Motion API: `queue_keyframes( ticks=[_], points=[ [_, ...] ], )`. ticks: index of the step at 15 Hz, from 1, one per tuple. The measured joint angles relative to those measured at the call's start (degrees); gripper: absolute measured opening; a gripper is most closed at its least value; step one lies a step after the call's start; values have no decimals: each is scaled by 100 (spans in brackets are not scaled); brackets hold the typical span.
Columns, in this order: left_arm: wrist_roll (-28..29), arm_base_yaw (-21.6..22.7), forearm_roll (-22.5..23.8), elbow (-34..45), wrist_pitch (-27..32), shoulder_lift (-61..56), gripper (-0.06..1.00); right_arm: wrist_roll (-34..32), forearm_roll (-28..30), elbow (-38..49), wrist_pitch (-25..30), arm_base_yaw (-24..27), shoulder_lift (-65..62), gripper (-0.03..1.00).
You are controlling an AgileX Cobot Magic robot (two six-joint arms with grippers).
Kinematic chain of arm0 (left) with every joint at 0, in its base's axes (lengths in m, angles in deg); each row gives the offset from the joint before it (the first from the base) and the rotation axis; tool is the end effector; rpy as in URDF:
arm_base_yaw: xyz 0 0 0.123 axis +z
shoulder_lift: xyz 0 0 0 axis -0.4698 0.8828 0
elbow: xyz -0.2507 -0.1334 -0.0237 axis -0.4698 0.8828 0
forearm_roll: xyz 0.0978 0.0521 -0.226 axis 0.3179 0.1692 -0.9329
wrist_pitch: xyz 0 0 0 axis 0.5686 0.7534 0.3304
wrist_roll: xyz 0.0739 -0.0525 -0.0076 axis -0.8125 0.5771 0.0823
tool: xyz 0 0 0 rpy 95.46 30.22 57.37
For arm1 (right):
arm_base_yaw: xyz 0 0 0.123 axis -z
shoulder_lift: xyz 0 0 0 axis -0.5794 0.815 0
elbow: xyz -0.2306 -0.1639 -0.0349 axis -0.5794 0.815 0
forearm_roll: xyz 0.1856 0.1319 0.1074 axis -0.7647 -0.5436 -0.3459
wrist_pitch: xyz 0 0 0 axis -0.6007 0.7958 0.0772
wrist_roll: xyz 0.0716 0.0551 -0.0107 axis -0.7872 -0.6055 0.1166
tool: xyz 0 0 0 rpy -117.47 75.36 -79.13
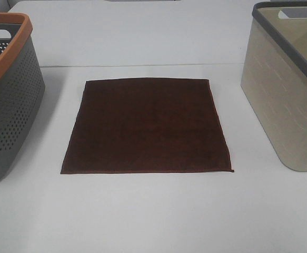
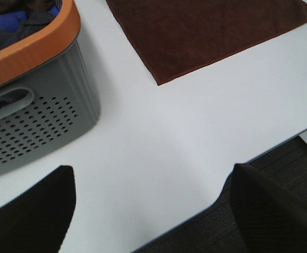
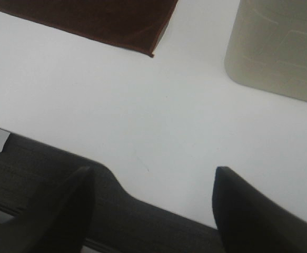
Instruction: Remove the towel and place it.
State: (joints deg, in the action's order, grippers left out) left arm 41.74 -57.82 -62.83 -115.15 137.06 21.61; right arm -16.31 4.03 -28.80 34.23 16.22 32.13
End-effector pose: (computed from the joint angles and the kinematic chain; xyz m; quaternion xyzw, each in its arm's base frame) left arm 0.0193 -0.0051 0.2765 0.2196 0.8636 -0.0906 0.4447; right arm 0.0378 0.0142 0.2743 -0.1625 0.9072 0.0666 0.3823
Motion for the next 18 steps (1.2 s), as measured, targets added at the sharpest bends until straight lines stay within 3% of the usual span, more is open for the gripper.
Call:
queue_keyframes(
  ticks=[17, 18],
  points=[
    [-63, 11, -29, 0, -29, 0, 77, 0, -6, 11, 0, 0, -292, 62],
    [-69, 355, -29, 0, -29, 0, 77, 0, -17, 11, 0, 86, -292, 62]
  ],
)
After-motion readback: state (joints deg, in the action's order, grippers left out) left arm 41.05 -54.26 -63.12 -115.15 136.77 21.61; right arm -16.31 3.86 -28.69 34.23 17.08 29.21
